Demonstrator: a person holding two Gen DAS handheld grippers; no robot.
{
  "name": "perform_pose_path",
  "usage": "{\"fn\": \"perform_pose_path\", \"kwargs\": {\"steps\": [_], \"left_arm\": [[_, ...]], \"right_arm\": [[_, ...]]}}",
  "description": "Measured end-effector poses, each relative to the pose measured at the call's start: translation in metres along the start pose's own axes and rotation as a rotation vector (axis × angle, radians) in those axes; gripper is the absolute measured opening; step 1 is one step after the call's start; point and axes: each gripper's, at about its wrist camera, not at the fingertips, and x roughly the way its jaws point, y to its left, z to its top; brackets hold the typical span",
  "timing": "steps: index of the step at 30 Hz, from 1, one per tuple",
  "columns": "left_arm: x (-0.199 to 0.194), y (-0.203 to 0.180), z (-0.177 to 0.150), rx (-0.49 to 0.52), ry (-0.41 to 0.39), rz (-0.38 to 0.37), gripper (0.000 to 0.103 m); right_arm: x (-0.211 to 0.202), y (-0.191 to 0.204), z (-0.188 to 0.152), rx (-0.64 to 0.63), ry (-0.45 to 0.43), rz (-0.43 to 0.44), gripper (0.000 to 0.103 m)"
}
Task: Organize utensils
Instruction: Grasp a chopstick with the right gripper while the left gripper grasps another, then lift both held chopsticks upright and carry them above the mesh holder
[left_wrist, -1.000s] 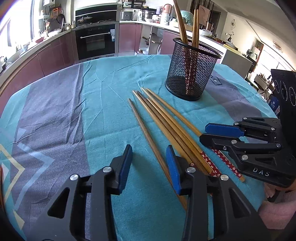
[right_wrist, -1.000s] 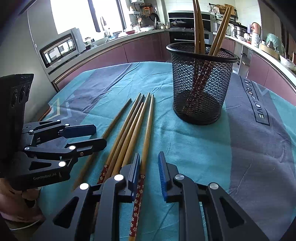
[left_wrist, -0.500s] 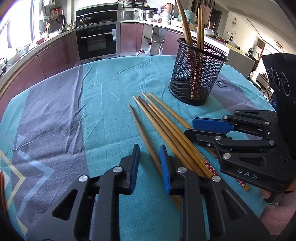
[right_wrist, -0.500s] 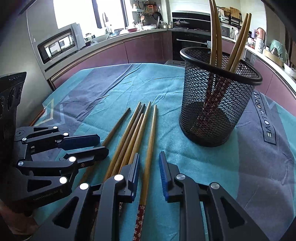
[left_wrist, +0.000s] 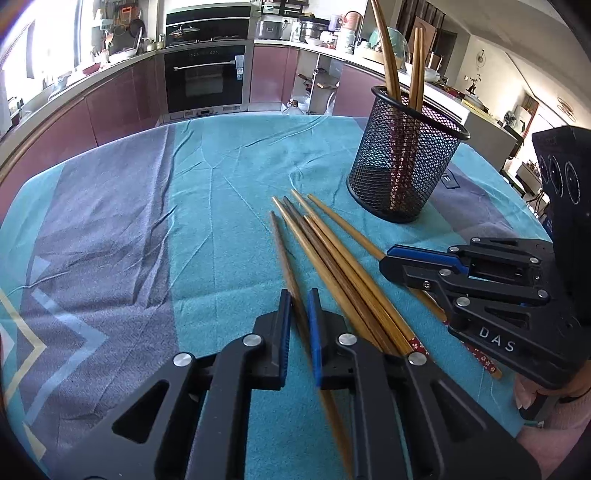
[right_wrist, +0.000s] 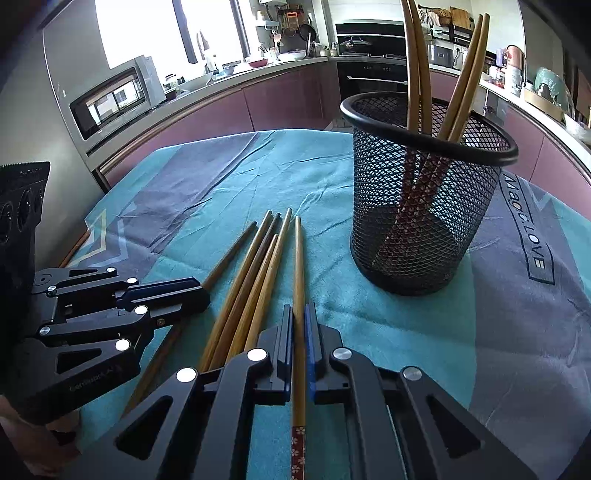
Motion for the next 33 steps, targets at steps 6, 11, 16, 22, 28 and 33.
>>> {"fn": "perform_pose_path", "kwargs": {"steps": [6,11,16,22,28,33], "left_arm": [[-0.007,0.004,0.001,-0.020,-0.007,-0.016,0.008],[-0.018,0.007,0.004,-0.035,-0.027,-0.040,0.008],[-0.033,0.008,0.008,-0.043,-0.062,-0.072,0.008],[-0.060,0.009,0.019,-0.042,-0.132,-0.132,0.007],[-0.088,0.006,0.032,-0.028,-0.208,-0.177,0.007],[-0.109,0.005,0.040,-0.028,-0.260,-0.217,0.007]], "right_arm": [[-0.014,-0.008,-0.002,0.030,-0.028,0.057,0.005],[-0.028,-0.008,-0.003,0.037,-0.061,0.091,0.005],[-0.044,-0.010,-0.002,0.049,-0.101,0.118,0.005],[-0.069,-0.017,0.000,0.073,-0.160,0.156,0.005],[-0.091,-0.022,0.006,0.097,-0.228,0.167,0.005],[-0.105,-0.026,0.010,0.107,-0.279,0.170,0.005]]}}
